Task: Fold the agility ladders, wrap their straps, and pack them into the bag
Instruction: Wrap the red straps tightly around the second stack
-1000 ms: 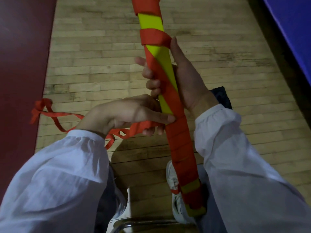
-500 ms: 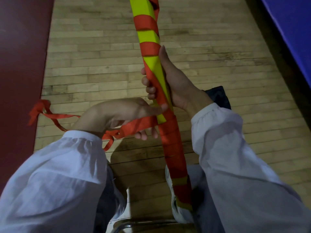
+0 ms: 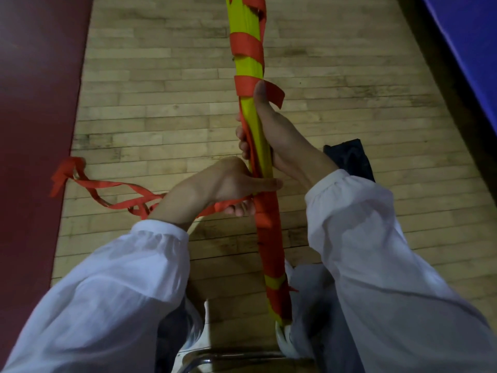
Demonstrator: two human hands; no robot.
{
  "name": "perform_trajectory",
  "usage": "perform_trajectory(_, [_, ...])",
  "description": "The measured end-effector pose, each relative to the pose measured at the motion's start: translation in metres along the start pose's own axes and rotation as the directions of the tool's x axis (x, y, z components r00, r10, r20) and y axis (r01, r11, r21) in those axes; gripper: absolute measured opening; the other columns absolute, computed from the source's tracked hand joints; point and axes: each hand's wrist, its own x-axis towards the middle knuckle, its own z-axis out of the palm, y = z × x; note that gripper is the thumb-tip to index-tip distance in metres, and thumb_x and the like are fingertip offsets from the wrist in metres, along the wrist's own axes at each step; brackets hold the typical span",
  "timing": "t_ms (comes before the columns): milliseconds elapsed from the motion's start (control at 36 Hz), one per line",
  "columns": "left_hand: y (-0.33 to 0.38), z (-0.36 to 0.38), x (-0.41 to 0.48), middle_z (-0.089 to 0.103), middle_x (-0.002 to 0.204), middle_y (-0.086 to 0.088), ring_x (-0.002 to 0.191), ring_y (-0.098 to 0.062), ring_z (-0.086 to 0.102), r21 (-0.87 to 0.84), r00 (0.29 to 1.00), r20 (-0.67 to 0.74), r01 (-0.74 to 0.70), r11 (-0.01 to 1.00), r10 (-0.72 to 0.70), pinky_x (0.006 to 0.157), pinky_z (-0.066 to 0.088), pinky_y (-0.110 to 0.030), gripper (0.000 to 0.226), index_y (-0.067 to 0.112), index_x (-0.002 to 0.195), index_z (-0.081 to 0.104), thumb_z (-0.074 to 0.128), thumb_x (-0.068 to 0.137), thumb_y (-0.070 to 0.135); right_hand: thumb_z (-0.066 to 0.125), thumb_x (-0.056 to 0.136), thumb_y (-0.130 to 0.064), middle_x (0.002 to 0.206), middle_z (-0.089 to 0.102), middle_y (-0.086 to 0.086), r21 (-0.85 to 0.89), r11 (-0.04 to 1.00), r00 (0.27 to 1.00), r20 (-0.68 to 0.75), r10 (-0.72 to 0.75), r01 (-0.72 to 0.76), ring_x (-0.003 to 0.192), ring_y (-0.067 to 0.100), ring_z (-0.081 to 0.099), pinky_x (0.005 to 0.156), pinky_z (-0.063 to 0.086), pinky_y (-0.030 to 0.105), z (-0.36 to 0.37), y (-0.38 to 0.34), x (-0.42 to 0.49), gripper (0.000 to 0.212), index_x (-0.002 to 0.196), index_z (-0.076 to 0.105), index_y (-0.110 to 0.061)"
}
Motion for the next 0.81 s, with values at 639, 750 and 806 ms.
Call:
perform_trajectory(639, [0.013, -0.011, -0.025, 0.055, 0.04, 0.004, 0.035, -0.003, 0.044, -0.206, 0.942, 0.246, -0.182, 0.962, 0.23, 0.044, 0.038, -0.016, 0.032, 0.008, 0.07, 0.061, 0.057, 0.088, 0.035, 0.074, 0.067, -0.05, 0.101, 0.061, 0.011, 0.713, 0.67, 0.895, 0.414, -0.163, -0.208, 0.097, 0.024, 0.067, 0.071, 0.059, 0.032, -0.021, -0.009, -0.013, 0.051, 0.082, 0.053, -0.007])
perform_trajectory(750, [0.01, -0.011, -0.025, 0.059, 0.046, 0.004, 0.037, -0.005, 0.044, -0.223, 0.925, 0.285, -0.192, 0.956, 0.252, 0.044, 0.039, -0.016, 0.031, 0.009, 0.069, 0.062, 0.058, 0.085, 0.036, 0.08, 0.061, -0.038, 0.105, 0.066, 0.013, 0.718, 0.64, 0.844, 0.498, -0.198, -0.273, 0.095, 0.024, 0.07, 0.066, 0.06, 0.031, -0.023, -0.006, -0.015, 0.059, 0.103, 0.055, -0.004])
perform_trajectory(806, [0.008, -0.011, -0.025, 0.065, 0.058, -0.001, 0.041, -0.008, 0.046, -0.239, 0.915, 0.305, -0.193, 0.952, 0.263, 0.044, 0.04, -0.017, 0.032, 0.008, 0.072, 0.066, 0.061, 0.081, 0.038, 0.075, 0.064, -0.041, 0.098, 0.07, 0.01, 0.701, 0.655, 0.844, 0.506, -0.18, -0.28, 0.086, 0.021, 0.072, 0.061, 0.059, 0.029, -0.022, -0.006, -0.015, 0.058, 0.106, 0.055, -0.006])
